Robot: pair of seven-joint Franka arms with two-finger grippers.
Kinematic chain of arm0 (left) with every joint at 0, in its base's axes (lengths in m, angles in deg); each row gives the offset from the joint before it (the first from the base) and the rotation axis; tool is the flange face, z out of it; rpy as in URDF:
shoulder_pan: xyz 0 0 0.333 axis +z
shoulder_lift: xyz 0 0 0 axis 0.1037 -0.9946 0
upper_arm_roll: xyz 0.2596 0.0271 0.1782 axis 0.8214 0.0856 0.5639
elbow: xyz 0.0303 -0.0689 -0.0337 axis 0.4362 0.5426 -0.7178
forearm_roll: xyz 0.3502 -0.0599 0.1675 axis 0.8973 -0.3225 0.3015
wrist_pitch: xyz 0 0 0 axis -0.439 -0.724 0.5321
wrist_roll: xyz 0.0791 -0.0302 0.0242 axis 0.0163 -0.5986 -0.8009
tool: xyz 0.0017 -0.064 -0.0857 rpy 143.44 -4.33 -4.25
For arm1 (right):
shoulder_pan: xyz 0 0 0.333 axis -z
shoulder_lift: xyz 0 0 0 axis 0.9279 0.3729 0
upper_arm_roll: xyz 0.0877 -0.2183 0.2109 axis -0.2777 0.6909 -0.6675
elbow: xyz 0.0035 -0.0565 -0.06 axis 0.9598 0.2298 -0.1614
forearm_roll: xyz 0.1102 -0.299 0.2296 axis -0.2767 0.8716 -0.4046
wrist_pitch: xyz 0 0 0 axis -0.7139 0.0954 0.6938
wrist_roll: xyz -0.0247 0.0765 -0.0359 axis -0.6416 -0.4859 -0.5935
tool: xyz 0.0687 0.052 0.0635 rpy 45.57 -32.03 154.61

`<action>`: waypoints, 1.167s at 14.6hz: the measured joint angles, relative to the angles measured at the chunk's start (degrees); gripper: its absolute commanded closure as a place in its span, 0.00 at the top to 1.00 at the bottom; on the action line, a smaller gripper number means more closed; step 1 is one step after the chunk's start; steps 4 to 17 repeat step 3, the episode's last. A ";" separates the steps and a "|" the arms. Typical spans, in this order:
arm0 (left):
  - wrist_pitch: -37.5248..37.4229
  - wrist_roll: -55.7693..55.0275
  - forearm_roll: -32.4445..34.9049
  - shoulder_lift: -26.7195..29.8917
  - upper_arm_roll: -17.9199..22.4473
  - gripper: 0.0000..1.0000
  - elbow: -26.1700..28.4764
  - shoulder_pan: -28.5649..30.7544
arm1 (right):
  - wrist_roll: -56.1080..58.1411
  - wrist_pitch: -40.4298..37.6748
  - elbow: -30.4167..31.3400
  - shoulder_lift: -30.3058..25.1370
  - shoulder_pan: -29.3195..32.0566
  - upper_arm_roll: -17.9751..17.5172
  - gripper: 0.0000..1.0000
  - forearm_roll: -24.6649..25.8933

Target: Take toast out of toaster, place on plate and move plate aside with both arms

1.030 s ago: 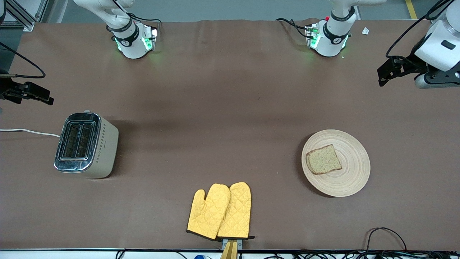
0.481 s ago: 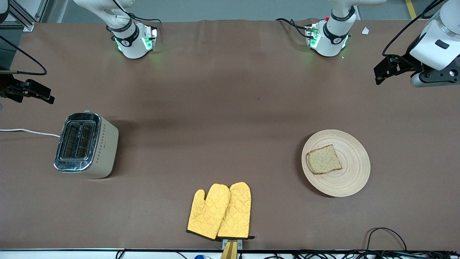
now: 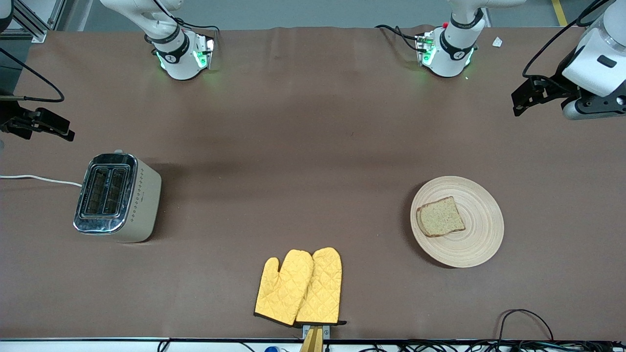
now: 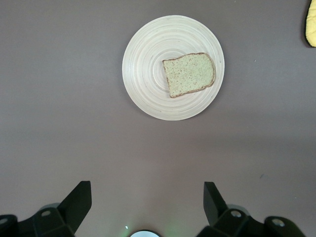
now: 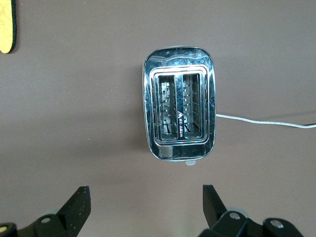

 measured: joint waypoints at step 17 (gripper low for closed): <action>0.05 -0.07 -1.26 -0.38 0.21 1.00 -0.16 2.17 | 0.00 -0.02 0.04 0.00 0.00 0.00 1.00 -0.01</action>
